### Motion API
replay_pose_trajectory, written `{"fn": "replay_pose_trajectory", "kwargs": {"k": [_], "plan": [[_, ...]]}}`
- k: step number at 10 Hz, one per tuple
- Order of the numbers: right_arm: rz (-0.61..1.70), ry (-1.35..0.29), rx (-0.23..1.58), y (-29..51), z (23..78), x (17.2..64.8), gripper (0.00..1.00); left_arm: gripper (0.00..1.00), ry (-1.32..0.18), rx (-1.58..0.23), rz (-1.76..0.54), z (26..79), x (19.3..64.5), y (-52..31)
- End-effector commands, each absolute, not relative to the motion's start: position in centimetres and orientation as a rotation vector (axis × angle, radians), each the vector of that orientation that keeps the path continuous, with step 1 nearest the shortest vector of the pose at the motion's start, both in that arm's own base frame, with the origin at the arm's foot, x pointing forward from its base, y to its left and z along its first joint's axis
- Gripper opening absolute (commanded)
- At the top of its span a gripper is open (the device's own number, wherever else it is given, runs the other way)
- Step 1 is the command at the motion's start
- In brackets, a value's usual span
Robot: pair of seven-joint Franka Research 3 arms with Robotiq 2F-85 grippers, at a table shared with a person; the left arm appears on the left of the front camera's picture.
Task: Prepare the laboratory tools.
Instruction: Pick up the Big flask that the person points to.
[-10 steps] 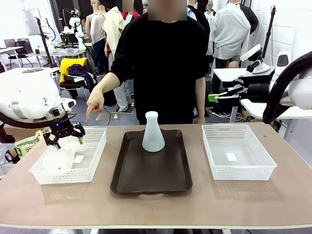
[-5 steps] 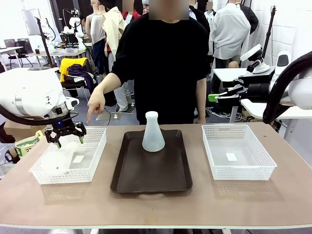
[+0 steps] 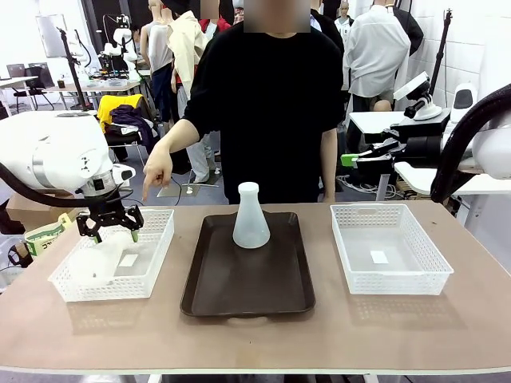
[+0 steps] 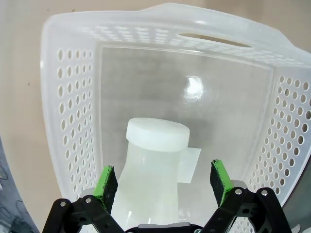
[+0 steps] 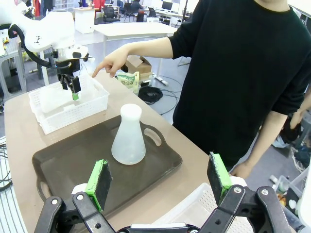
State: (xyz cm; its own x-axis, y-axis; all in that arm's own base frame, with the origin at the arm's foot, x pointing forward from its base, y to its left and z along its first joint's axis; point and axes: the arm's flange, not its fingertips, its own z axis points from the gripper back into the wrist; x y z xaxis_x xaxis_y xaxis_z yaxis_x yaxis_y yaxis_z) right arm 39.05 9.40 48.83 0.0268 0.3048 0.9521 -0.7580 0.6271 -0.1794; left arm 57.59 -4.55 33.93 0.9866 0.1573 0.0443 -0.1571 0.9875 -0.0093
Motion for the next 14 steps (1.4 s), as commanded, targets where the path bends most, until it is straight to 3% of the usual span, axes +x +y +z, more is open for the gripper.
{"fn": "replay_pose_trajectory", "kwargs": {"k": [1,3,8,11,14], "plan": [[0.855,-1.299,0.453,9.5,48.6,39.0,1.00,1.00,-0.008,0.006,0.077,33.9,58.8,-4.5],[0.855,-1.299,0.453,9.5,48.6,39.0,1.00,1.00,0.013,0.014,-0.010,33.4,58.9,-4.5],[0.855,-1.299,0.453,9.5,48.6,39.0,1.00,1.00,-0.001,0.000,0.043,33.3,58.2,-4.7],[0.855,-1.299,0.453,9.5,48.6,39.0,1.00,1.00,-0.084,0.004,-0.057,34.2,58.3,-5.4],[0.855,-1.299,0.453,9.5,48.6,39.0,1.00,1.00,-0.068,0.005,-0.139,34.4,58.4,-5.6]]}}
